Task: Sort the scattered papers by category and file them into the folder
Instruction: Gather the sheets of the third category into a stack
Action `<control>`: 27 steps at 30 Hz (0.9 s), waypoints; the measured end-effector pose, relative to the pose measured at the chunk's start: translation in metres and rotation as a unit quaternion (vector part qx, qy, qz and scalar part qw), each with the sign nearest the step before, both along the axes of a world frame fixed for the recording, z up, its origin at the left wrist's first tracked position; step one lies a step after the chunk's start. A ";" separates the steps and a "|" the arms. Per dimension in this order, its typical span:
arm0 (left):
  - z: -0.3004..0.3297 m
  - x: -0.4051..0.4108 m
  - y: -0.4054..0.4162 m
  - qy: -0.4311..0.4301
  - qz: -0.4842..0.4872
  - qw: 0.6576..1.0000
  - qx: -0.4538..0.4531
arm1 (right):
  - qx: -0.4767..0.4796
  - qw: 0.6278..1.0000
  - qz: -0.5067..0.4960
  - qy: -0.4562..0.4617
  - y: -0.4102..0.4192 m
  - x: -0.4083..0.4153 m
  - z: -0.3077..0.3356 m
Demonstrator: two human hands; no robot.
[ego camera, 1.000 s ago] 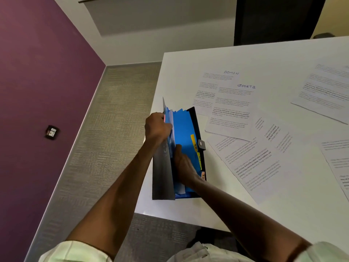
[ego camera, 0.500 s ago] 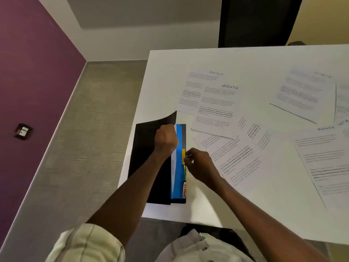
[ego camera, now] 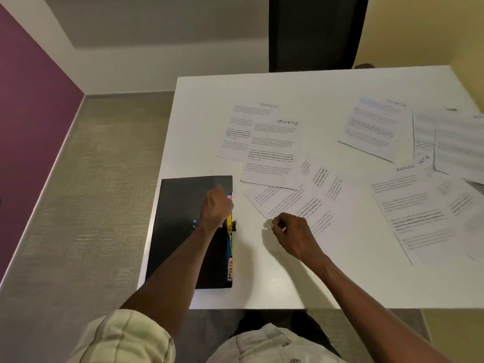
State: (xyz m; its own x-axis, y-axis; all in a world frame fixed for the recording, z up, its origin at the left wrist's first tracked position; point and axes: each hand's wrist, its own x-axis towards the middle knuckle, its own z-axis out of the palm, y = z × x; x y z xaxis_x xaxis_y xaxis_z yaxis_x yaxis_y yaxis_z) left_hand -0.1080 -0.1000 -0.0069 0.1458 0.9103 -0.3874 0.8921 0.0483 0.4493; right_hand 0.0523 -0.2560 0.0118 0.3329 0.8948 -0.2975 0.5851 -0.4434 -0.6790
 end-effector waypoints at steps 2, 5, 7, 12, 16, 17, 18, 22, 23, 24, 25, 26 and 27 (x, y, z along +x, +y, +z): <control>0.005 0.004 0.001 -0.023 -0.003 1.000 0.006 | 0.010 1.000 -0.004 -0.004 0.000 0.005 0.001; 0.013 0.014 0.001 -0.065 0.004 0.998 0.005 | 0.022 1.000 -0.007 -0.017 0.001 0.013 0.004; 0.016 0.022 -0.002 -0.077 -0.008 0.997 0.005 | 0.029 0.999 -0.015 -0.017 0.001 0.018 0.005; 0.029 0.044 -0.012 -0.111 -0.029 0.993 -0.001 | 0.047 0.998 -0.039 -0.019 -0.002 0.038 0.008; 0.036 0.060 -0.025 -0.115 -0.037 0.993 0.014 | 0.059 0.997 -0.047 -0.026 -0.006 0.067 0.016; 0.037 0.066 -0.028 -0.118 -0.039 0.992 0.018 | 0.061 0.997 -0.047 -0.029 -0.008 0.075 0.017; 0.038 0.072 -0.031 -0.124 -0.035 0.991 0.019 | 0.064 0.996 -0.045 -0.032 -0.009 0.085 0.017; 0.043 0.099 -0.041 -0.137 0.000 0.990 0.033 | 0.069 0.996 -0.035 -0.043 -0.017 0.128 0.015; 0.045 0.106 -0.045 -0.140 0.012 0.990 0.033 | 0.066 0.996 -0.031 -0.048 -0.020 0.138 0.014; 0.046 0.113 -0.050 -0.142 0.021 0.989 0.030 | 0.060 0.996 -0.029 -0.050 -0.023 0.149 0.013; 0.046 0.120 -0.054 -0.142 0.028 0.989 0.028 | 0.052 0.997 -0.029 -0.052 -0.027 0.160 0.011; 0.045 0.127 -0.059 -0.138 0.033 0.989 0.027 | 0.041 0.997 -0.031 -0.052 -0.030 0.171 0.010; 0.044 0.134 -0.065 -0.134 0.040 0.990 0.027 | 0.028 0.998 -0.033 -0.051 -0.033 0.181 0.007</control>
State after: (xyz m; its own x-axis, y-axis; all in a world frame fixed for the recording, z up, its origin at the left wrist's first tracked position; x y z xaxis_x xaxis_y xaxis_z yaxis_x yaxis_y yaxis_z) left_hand 0.0256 -0.1646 0.0375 0.1623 0.9413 -0.2959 0.7351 0.0847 0.6726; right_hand 0.2336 -0.2892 0.0186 0.4172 0.8843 -0.2094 0.6240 -0.4463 -0.6414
